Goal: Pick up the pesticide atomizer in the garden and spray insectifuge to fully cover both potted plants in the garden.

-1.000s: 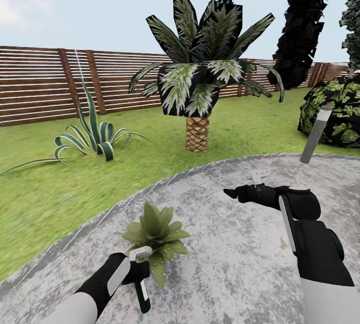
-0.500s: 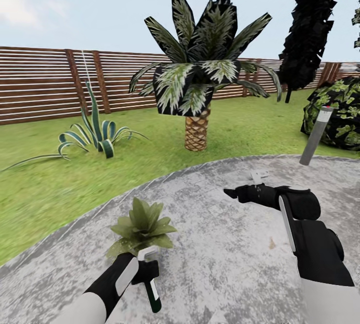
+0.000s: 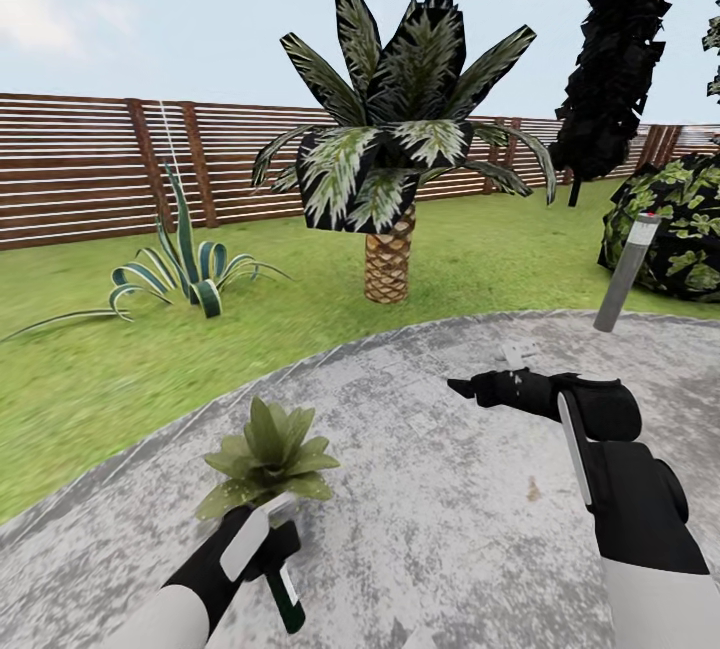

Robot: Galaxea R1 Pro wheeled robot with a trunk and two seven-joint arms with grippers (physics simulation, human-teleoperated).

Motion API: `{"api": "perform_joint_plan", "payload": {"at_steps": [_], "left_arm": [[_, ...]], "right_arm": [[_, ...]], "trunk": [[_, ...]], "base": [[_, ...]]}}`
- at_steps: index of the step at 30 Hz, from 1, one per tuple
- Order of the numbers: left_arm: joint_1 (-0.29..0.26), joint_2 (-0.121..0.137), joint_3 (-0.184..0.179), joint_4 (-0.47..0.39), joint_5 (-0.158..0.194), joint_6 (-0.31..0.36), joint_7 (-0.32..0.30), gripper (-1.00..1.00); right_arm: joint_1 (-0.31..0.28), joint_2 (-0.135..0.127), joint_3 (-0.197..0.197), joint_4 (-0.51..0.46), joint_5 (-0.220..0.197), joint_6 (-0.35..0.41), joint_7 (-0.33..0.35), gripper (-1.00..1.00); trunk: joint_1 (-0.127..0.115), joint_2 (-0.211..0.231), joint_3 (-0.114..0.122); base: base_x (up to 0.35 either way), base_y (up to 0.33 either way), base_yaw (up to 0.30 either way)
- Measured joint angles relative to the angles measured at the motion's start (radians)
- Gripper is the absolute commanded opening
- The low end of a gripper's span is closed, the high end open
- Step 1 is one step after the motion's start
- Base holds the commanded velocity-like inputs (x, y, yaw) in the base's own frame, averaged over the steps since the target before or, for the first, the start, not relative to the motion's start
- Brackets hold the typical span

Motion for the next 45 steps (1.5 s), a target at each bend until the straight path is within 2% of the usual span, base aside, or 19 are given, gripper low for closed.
{"api": "perform_joint_plan", "payload": {"at_steps": [2,4,5,6,7,8,11,12,17,20,23,25,32,36,45], "left_arm": [[-0.001,-0.009,-0.001,-0.018,0.004,0.004,0.0,-1.0],[-0.001,-0.019,-0.002,-0.065,0.01,0.011,0.032,-1.0],[0.001,-0.045,-0.018,-0.165,0.132,0.031,0.191,-1.0],[0.003,-0.053,-0.037,-0.229,0.182,0.056,0.243,-1.0],[0.003,-0.061,-0.056,-0.269,0.208,0.077,0.264,-1.0],[0.003,-0.066,-0.063,-0.282,0.213,0.086,0.269,-1.0],[-0.006,-0.074,-0.085,-0.302,0.285,0.123,0.282,-1.0],[-0.008,-0.076,-0.096,-0.303,0.296,0.127,0.287,-1.0],[-0.01,-0.077,-0.112,-0.304,0.315,0.13,0.303,-1.0],[-0.011,-0.078,-0.107,-0.304,0.326,0.112,0.369,-1.0],[-0.012,-0.074,-0.11,-0.296,0.34,0.001,0.444,-1.0],[-0.012,-0.074,-0.113,-0.29,0.343,-0.042,0.458,-1.0],[-0.031,-0.071,-0.115,-0.205,0.338,-0.075,0.44,-1.0],[-0.039,-0.073,-0.121,-0.171,0.335,-0.088,0.392,-1.0],[-0.04,-0.071,-0.12,-0.119,0.331,-0.092,0.384,-1.0]], "right_arm": [[0.0,0.0,0.002,0.001,0.003,0.0,0.0,1.0],[0.0,0.0,0.003,0.001,0.003,0.0,-0.001,1.0],[0.0,0.001,0.005,0.001,0.002,0.0,-0.003,1.0],[0.0,0.001,0.006,0.001,0.002,0.0,-0.003,1.0],[0.0,0.001,0.006,0.001,0.002,0.001,-0.003,1.0],[0.0,0.002,0.006,0.001,0.002,0.001,-0.003,1.0],[0.001,0.002,0.006,0.001,0.002,0.001,-0.003,1.0],[0.001,0.002,0.006,0.001,0.002,0.001,-0.003,1.0],[0.001,0.002,0.007,0.0,0.003,0.001,-0.003,1.0],[0.001,0.001,0.005,0.0,0.001,0.0,-0.002,1.0],[0.001,0.0,0.003,0.0,0.001,0.0,-0.002,1.0],[0.001,0.0,0.004,0.0,0.001,0.0,-0.002,1.0],[0.001,0.0,0.002,-0.001,0.001,0.0,0.0,1.0],[0.001,0.0,0.002,-0.001,0.001,0.0,0.0,1.0],[0.001,0.0,0.003,-0.002,0.001,0.0,0.0,1.0]], "trunk": [[0.0,0.0,0.0],[0.0,0.0,0.0],[0.0,0.0,0.0],[0.0,0.0,0.0],[0.0,0.0,0.0],[0.0,0.0,0.0],[0.0,0.0,0.0],[0.0,0.0,0.0],[0.0,0.0,0.0],[0.0,0.0,0.0],[0.0,0.0,0.0],[0.0,0.0,0.0],[0.0,0.0,0.0],[0.0,0.0,0.0],[0.0,0.0,0.0]], "base": [[0.014,0.0,0.0],[0.004,-0.058,0.0],[0.053,-0.23,0.0],[0.126,-0.283,0.0],[0.145,-0.295,0.0],[0.161,-0.306,0.0],[0.123,-0.321,0.0],[0.051,-0.334,0.031],[0.016,-0.34,0.175],[0.002,-0.262,0.239],[0.001,-0.066,0.26],[0.0,-0.017,0.277],[0.0,-0.003,0.216],[0.154,-0.137,0.017],[0.265,-0.217,0.005]]}}
